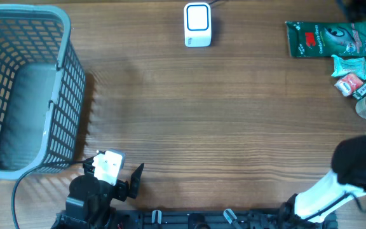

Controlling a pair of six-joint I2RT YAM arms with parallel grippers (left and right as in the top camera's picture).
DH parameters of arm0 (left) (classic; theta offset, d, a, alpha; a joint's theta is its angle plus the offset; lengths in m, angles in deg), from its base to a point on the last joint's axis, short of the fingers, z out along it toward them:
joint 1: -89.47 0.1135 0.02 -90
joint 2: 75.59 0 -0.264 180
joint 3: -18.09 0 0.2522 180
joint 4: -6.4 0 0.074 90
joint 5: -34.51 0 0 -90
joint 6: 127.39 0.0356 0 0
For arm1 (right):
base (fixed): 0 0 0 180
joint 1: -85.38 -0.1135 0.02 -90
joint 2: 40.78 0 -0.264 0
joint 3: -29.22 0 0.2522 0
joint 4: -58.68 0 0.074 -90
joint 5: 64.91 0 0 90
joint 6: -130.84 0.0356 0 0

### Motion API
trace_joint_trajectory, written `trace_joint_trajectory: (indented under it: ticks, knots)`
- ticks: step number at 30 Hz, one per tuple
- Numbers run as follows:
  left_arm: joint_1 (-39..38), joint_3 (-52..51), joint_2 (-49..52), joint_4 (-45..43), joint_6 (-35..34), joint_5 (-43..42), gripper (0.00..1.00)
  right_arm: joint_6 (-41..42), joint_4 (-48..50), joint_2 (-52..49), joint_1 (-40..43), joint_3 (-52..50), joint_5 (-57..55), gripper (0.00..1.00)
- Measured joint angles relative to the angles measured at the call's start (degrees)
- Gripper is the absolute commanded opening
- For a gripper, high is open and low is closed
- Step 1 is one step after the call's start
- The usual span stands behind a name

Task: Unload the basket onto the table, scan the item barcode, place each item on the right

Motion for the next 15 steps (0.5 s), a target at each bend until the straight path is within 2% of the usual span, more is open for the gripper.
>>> trace_joint_trajectory:
  ticks: [3, 6, 10, 12, 15]
  knots:
    - [0.0, 0.0, 0.0, 0.0, 0.0, 0.0, 1.0, -3.2, -1.9, 4.1, -11.0, 0.4, -2.4, 0.99]
    - [0.0, 0.0, 0.0, 0.0, 0.0, 0.0, 1.0, -6.2, -4.7, 6.5, -20.2, 0.4, -11.7, 0.99]
    - [0.0, 0.0, 0.0, 0.0, 0.0, 0.0, 1.0, -10.5, -9.8, 11.7, -28.9, 0.3, -27.0, 0.99]
    - [0.0, 0.0, 0.0, 0.0, 0.0, 0.0, 1.0, -11.6, -15.4, 17.7, -32.8, 0.4, -36.5, 1.0]
    - [0.0, 0.0, 0.0, 0.0, 0.0, 0.0, 1.0, -12.0, -22.4, 25.6, -35.5, 0.4, -42.8, 0.99]
